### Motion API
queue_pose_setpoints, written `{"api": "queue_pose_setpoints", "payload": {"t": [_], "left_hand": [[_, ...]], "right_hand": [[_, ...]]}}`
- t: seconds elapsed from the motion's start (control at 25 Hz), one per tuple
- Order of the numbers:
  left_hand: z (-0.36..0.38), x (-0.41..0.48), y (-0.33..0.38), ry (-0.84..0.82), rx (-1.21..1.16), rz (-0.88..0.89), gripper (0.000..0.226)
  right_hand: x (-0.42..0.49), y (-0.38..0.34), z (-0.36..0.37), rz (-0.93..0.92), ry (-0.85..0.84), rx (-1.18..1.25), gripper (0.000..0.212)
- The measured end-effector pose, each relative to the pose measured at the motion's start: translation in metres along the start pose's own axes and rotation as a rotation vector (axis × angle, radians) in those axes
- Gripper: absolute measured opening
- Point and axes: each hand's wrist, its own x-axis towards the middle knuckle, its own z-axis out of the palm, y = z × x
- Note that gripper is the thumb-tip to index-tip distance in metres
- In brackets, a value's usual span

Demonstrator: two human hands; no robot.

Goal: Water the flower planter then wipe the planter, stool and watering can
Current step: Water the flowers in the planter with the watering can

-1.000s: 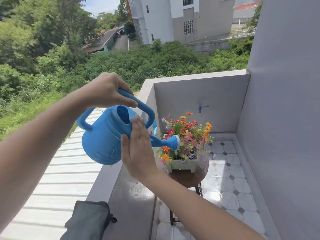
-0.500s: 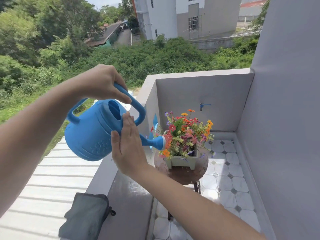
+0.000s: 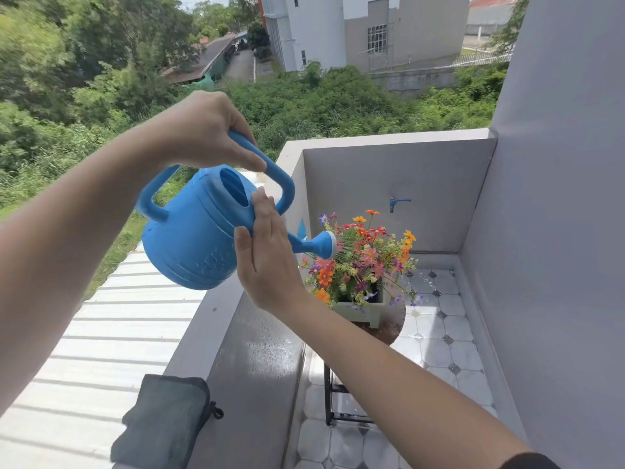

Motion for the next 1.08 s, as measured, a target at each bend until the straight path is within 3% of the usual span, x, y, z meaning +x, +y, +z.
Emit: {"api": "queue_pose_setpoints", "payload": {"t": [0.32,0.64,1.08], "left_hand": [[-0.001,0.004,-0.003,-0.114,0.048,-0.002,0.018],[-0.002,0.021,0.009,-0.046,0.002,0.027,0.021],[-0.003,0.044,-0.007,-0.110,0.075,0.003,0.023]], "right_hand": [[-0.011,-0.009,0.011,0.020,-0.018,0.053,0.057],[0.009,0.005,-0.007,-0.031,0.110,0.010,0.060],[0.027,0.006,0.011,0.014,0.060,0.063,0.055]]}}
